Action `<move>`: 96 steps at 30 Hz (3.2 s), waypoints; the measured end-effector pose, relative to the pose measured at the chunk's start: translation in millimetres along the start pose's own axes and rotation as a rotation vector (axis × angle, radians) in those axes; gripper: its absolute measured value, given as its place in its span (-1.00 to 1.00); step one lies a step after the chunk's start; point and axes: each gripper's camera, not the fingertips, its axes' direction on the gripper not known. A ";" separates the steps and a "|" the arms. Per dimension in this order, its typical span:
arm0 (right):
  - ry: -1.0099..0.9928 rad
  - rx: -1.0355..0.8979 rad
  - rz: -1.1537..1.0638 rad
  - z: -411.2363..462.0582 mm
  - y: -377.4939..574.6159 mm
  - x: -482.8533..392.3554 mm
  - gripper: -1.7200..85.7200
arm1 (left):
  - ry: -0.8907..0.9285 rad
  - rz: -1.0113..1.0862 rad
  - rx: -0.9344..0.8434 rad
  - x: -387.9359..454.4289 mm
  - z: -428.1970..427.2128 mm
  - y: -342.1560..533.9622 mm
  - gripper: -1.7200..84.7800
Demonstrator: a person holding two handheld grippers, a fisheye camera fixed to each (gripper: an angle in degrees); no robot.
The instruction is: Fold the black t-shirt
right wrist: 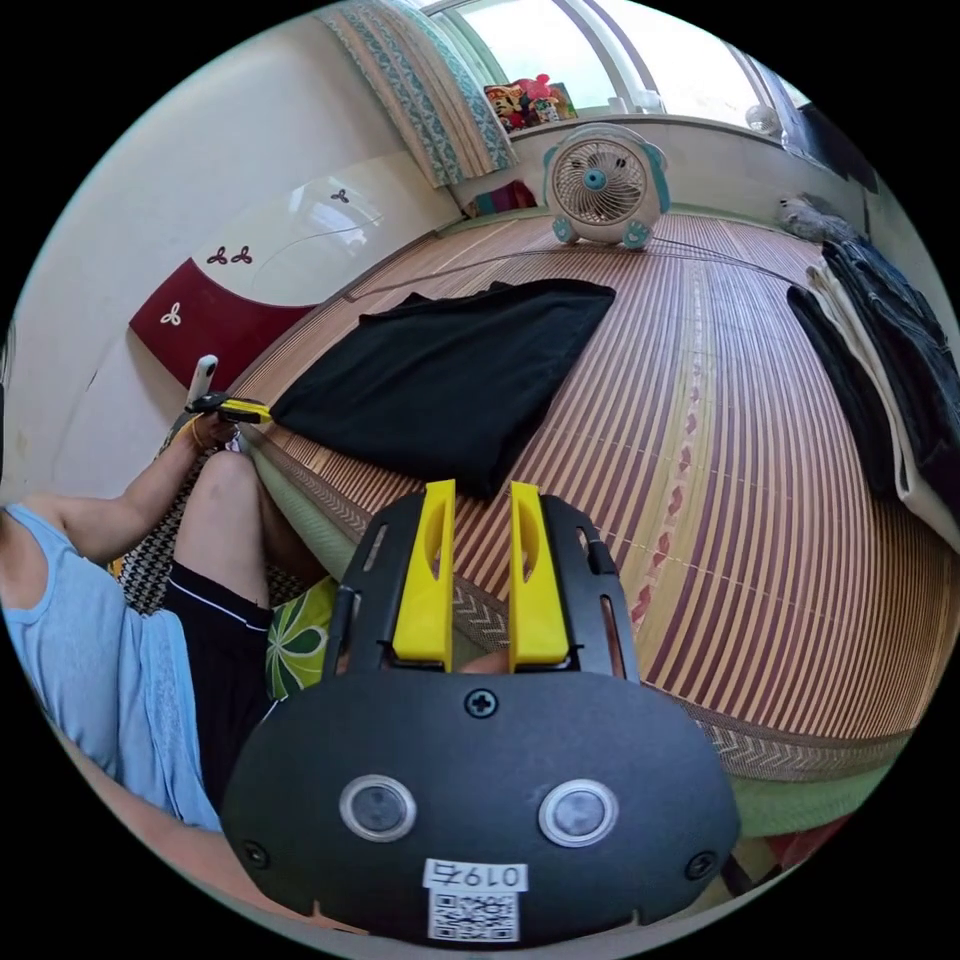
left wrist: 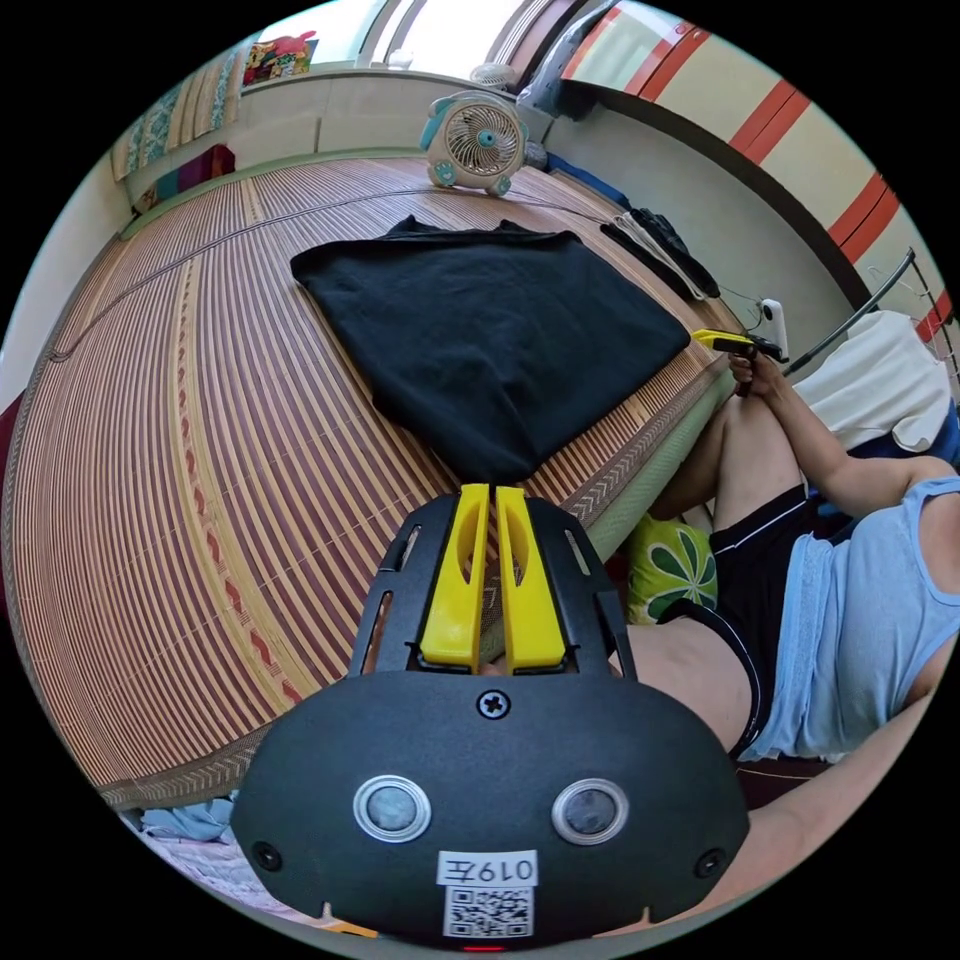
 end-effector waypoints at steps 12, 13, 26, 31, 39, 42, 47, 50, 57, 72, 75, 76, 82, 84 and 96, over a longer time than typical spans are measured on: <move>-0.063 -0.088 -0.052 10.3 -11.2 0.6 -0.93 | 0.036 0.000 -0.011 -12.6 -2.7 -4.4 -0.93; -0.072 -0.093 -0.053 10.7 -12.7 0.0 -0.95 | 0.048 -0.002 -0.010 -14.8 -2.9 -5.0 -0.93; -0.123 -0.100 -0.044 2.4 -31.8 -16.5 -0.98 | 0.091 0.049 -0.115 -24.6 -8.0 -15.2 -0.94; -0.141 -0.074 -0.030 -1.2 -40.4 -30.9 -0.98 | 0.144 0.047 -0.172 -22.8 3.2 -18.4 -0.94; -0.035 -0.183 -0.076 31.0 -70.6 -86.4 -0.97 | 0.132 0.021 -0.194 -10.7 10.3 -22.7 -0.94; 0.028 -0.191 -0.093 39.3 -82.1 -111.4 -0.92 | 0.106 -0.004 -0.191 -4.3 6.4 -19.1 -0.93; 0.174 -0.105 -0.087 26.5 -102.6 -159.4 -0.83 | -0.028 -0.034 -0.111 22.5 -20.8 -10.3 -0.94; 0.348 -0.071 -0.082 22.4 -123.9 -196.6 -0.83 | -0.220 -0.088 0.032 47.7 -45.3 -24.7 -0.93; 0.439 0.152 -0.223 78.9 -238.1 -325.4 -0.89 | -0.391 -0.152 0.260 105.3 -33.3 -124.9 -0.94; 0.562 -0.123 -0.675 359.1 -447.0 -449.0 -0.83 | -0.166 -0.230 0.117 70.6 67.0 -195.0 -0.94; 0.591 -0.151 -0.704 388.2 -463.1 -457.9 -0.83 | -0.211 -0.187 0.071 74.4 74.4 -204.8 -0.94; 0.594 -0.156 -0.709 397.4 -469.2 -460.7 -0.82 | -0.221 -0.180 0.065 74.6 76.3 -207.9 -0.94; 0.684 -0.139 -0.732 434.4 -503.6 -468.3 -0.84 | -0.165 -0.197 0.050 62.9 86.0 -218.3 -0.94; 0.672 -0.122 -0.683 439.1 -522.6 -464.3 -0.85 | -0.143 -0.207 0.042 57.9 88.4 -220.4 -0.94; 0.489 -0.046 -0.454 461.2 -610.8 -450.1 -0.95 | -0.183 -0.303 0.096 21.5 71.9 -220.4 -0.94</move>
